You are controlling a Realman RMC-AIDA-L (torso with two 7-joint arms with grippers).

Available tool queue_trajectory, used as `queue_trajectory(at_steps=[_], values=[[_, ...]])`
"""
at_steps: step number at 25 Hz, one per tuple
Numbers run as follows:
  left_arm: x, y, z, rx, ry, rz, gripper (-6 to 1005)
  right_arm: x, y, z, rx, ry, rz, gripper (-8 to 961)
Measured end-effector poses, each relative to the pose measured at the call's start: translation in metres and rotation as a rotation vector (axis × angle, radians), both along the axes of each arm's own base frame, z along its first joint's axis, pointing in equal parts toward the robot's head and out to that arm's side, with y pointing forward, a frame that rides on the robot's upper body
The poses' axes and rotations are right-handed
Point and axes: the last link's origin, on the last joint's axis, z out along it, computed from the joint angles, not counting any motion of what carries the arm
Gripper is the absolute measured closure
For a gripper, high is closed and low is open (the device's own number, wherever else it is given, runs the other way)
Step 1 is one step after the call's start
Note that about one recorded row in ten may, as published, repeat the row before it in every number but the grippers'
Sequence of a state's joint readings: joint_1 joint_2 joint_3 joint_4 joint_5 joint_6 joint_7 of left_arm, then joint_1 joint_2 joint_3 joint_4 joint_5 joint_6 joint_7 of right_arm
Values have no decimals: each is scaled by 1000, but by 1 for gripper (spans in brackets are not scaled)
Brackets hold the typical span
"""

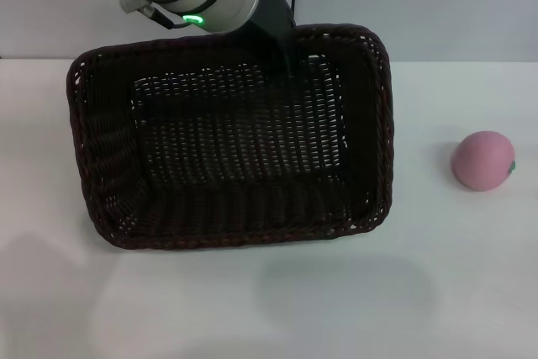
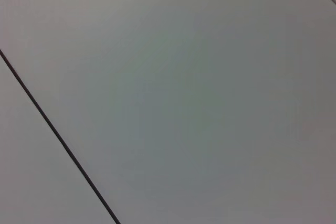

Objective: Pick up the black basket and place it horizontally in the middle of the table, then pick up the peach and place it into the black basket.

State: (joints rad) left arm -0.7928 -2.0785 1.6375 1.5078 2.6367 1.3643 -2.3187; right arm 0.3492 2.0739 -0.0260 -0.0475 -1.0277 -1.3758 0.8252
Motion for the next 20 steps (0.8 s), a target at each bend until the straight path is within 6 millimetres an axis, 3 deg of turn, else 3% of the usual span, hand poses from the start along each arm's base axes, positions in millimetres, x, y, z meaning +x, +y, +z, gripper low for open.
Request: queue_trajectory(at_steps=[20], values=[[4, -7, -13, -18, -1, -49, 833, 1, -1, 0, 0, 0, -2, 338]])
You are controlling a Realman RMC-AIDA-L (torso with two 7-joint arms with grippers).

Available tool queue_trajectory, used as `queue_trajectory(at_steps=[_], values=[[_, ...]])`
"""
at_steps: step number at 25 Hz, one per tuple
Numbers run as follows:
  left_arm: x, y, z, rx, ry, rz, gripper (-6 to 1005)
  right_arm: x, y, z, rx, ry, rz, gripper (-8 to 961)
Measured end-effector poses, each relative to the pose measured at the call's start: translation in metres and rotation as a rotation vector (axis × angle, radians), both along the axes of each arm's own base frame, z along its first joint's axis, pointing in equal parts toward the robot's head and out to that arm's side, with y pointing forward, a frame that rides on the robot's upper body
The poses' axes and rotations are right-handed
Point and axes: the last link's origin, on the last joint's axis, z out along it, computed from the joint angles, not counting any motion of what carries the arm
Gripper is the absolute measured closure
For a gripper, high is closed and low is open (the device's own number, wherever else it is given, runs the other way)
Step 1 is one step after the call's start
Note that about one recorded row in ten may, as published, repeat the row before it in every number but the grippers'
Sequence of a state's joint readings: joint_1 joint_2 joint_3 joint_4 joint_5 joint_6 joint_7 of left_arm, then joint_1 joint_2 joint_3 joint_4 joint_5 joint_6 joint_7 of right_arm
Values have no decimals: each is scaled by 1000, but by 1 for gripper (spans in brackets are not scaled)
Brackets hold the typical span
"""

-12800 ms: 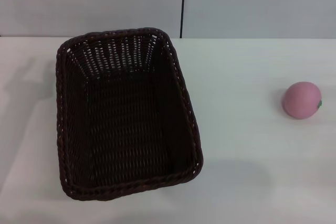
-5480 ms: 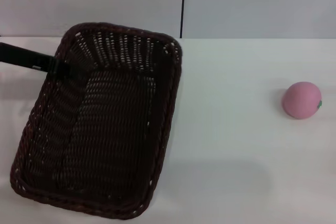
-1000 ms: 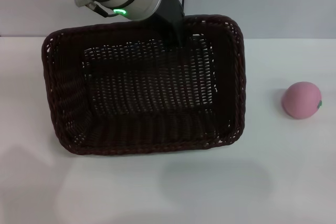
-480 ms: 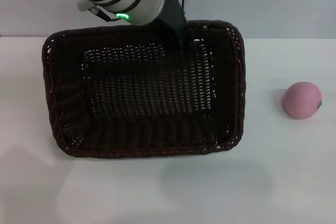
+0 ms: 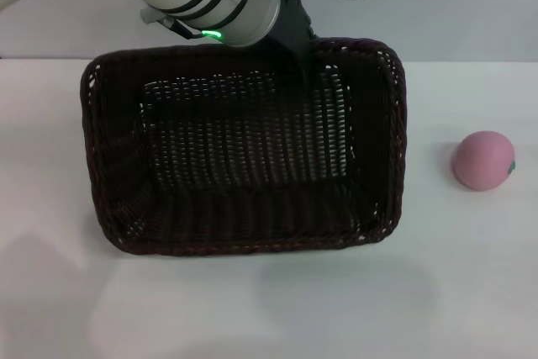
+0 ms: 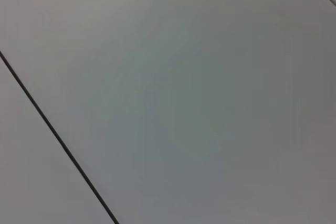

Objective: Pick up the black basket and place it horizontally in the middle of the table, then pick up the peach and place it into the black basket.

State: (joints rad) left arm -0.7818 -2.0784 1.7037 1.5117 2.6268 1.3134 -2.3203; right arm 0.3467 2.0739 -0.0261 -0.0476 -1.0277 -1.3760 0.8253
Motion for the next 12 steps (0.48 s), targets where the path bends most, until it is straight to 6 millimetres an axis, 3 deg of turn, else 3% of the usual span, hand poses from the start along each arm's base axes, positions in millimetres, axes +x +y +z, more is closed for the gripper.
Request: queue_trajectory(at_steps=[12], values=[[1, -1, -2, 3, -7, -23, 634, 2, -1, -1, -3, 4, -9, 338]])
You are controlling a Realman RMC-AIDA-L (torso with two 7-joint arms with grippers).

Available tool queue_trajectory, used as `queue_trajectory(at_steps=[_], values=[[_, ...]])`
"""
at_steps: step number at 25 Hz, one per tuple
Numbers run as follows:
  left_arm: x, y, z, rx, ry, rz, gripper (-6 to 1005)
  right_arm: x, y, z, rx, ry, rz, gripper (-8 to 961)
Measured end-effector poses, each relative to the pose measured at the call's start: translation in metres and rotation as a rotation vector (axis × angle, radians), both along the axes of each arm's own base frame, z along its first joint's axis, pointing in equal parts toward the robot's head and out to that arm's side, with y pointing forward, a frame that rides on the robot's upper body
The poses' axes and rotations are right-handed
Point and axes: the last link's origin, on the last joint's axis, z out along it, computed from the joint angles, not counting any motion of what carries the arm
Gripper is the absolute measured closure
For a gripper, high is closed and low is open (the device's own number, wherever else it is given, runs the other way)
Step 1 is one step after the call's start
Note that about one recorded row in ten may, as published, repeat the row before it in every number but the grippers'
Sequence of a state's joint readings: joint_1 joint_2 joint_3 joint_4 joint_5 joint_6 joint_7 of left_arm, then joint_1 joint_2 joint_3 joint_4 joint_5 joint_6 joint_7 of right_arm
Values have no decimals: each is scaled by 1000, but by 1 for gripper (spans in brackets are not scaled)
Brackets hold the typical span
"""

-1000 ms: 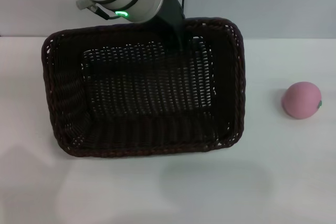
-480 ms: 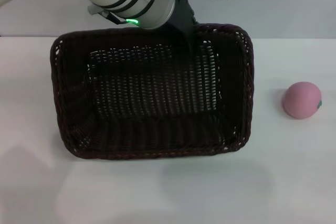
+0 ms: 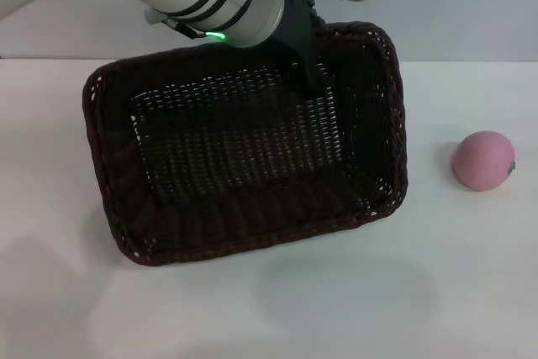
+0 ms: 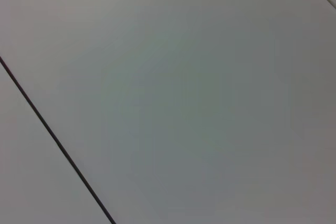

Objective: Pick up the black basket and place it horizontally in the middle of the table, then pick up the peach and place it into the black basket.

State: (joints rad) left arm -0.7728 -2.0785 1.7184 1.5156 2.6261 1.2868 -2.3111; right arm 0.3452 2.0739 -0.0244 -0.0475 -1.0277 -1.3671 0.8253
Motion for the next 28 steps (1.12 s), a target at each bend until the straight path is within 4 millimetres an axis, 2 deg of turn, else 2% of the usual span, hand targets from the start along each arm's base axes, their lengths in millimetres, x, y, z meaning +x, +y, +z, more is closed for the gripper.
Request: queue_trajectory(at_steps=[6, 14, 16, 18, 21, 25, 26, 27, 28], values=[[2, -3, -7, -8, 5, -64, 184, 0, 1, 0, -1, 0, 1, 338], [7, 0, -8, 25, -38, -105, 185, 1, 1, -1, -6, 4, -7, 338], [9, 11, 9, 158, -158, -152, 185, 2, 0, -1, -8, 5, -11, 338], [8, 13, 12, 180, -177, -157, 185, 2, 0, -1, -8, 5, -12, 338], [1, 23, 32, 312, -308, -159, 185, 1, 1, -2, -19, -3, -6, 338], [-7, 24, 41, 389, -392, -151, 185, -4, 5, -1, -63, -52, 31, 338], [-17, 23, 55, 484, -525, -136, 184, -11, 9, -2, -119, -114, 81, 338], [-21, 22, 60, 516, -577, -124, 184, -11, 9, -2, -119, -114, 81, 338], [-27, 20, 67, 561, -647, -108, 184, -18, 12, -3, -175, -185, 138, 338]])
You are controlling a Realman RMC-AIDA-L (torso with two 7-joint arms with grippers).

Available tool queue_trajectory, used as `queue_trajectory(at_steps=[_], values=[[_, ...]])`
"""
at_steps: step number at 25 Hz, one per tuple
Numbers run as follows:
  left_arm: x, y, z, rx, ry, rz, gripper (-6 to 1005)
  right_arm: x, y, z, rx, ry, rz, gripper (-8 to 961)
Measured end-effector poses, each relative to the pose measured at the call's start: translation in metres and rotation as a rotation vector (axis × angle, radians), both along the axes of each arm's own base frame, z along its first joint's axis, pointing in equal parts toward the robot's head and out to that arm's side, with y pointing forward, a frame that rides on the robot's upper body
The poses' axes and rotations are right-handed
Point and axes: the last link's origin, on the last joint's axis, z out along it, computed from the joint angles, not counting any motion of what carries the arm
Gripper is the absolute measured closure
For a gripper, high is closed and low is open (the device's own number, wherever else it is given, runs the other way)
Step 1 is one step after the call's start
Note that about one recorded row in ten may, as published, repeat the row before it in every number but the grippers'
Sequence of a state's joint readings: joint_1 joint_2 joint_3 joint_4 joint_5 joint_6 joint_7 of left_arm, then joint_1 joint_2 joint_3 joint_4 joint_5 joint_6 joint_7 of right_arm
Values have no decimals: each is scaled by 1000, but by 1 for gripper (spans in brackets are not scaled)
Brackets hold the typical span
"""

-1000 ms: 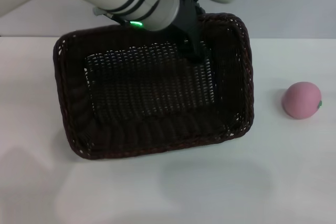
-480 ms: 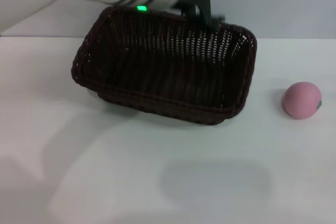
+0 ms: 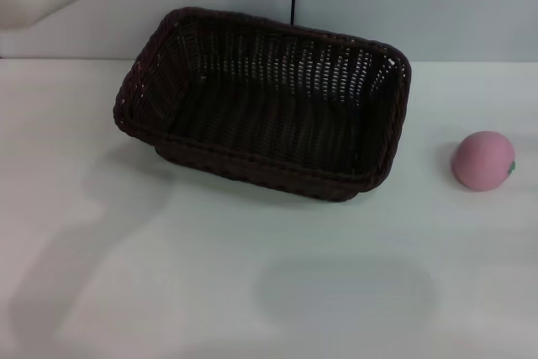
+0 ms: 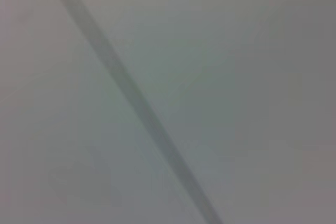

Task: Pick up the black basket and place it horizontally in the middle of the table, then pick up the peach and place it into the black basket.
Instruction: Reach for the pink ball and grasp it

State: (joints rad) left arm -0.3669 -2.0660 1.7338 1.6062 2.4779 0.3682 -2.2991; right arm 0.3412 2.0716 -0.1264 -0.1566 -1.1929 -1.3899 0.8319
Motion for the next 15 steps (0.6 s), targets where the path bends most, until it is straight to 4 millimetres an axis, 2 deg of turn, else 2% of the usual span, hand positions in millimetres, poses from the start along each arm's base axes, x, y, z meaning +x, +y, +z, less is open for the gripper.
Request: queue_trajectory(at_steps=[2, 3, 4, 5, 6, 8, 9, 11, 12, 15], values=[[-5, -1, 4, 20, -37, 10, 184, -4, 1, 0, -34, -40, 36, 339], [-17, -6, 12, 77, -116, 28, 184, -12, 4, 1, -108, -111, 105, 339], [-17, -6, 12, 77, -116, 28, 184, -12, 4, 1, -108, -111, 105, 339], [-25, -11, 14, 116, -155, 36, 184, -19, 8, 1, -208, -156, 167, 339], [-25, -11, 14, 116, -155, 36, 184, -19, 8, 1, -208, -156, 167, 339], [-32, -17, 19, 171, -218, 42, 184, -25, 13, 6, -426, -204, 240, 339], [-32, -17, 19, 171, -218, 42, 184, -25, 13, 6, -426, -204, 240, 339], [-37, -23, 26, 226, -308, 49, 184, -30, 12, 13, -594, -215, 272, 339], [-37, -23, 26, 226, -308, 49, 184, -30, 12, 13, -594, -215, 272, 339], [-43, -25, 32, 262, -408, 66, 185, -37, 8, 21, -740, -240, 292, 339]])
